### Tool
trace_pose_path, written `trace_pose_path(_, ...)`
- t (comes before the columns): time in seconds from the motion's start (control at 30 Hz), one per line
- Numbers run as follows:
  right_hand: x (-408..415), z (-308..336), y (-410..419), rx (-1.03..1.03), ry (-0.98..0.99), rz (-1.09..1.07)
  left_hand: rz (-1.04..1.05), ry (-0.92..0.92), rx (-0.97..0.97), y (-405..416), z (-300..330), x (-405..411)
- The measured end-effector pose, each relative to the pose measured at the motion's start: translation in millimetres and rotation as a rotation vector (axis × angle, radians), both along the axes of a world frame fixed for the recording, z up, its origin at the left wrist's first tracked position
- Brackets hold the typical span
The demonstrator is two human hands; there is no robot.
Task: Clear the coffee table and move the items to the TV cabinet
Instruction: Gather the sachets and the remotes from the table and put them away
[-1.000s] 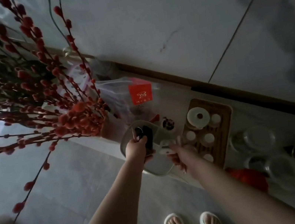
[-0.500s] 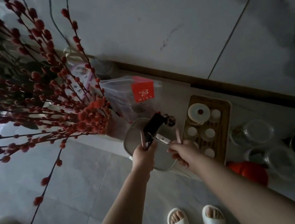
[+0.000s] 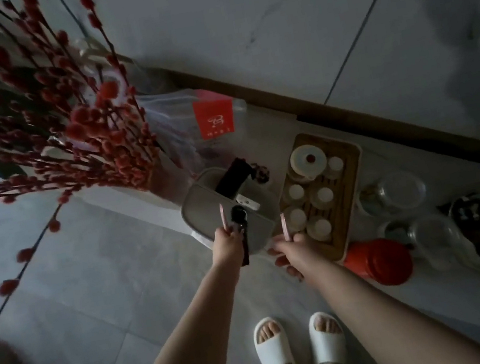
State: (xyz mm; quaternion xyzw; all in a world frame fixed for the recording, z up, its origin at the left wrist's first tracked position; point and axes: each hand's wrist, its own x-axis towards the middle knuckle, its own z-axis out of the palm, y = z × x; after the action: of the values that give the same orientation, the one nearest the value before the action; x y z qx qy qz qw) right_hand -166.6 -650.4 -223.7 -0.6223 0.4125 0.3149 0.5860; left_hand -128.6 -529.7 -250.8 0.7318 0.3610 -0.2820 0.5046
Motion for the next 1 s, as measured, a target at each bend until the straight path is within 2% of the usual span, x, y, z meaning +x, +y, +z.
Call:
trace_pose_path(0.27, -10.1, 10.4, -23.7, 0.070, -0.011, -0.117, -0.182, 0.045, 0.387, -11.9, 15.3, -1.7)
trace_pose_path(0.4, -13.9, 23.3, -37.5, 0.122, -0.056, -0.178, -0.188, -0.049, 0.482, -30.9, 44.2, -7.9)
trace_pose_path(0.47, -14.4, 34.2, -47.6, 0.159, -0.096, -0.214, -0.217, -0.132, 0.399, -50.2, 58.5, -13.5)
trace_pose_path(0.57, -18.1, 48.1, -70.1, 0.176, -0.152, -0.245, -0.279, -0.210, 0.107, -88.9, 75.2, -28.1)
trace_pose_path(0.63, -24.4, 56.6, -94.3, 0.158, -0.177, -0.221, -0.213, -0.162, -0.144, -120.9, 86.5, -39.0)
trace_pose_path(0.7, -35.7, 62.6, -124.2, 0.157, -0.210, -0.262, -0.144, -0.106, -0.302, -155.2, 93.4, -51.5)
trace_pose_path(0.83, -69.0, 68.8, -195.2, 0.072, -0.218, -0.357, -0.149, -0.048, -0.332, -225.9, 98.4, -82.2)
trace_pose_path(1.0, -116.2, 67.5, -285.1, -0.025, -0.173, -0.471, -0.315, 0.035, -0.458, -307.4, 98.0, -115.6)
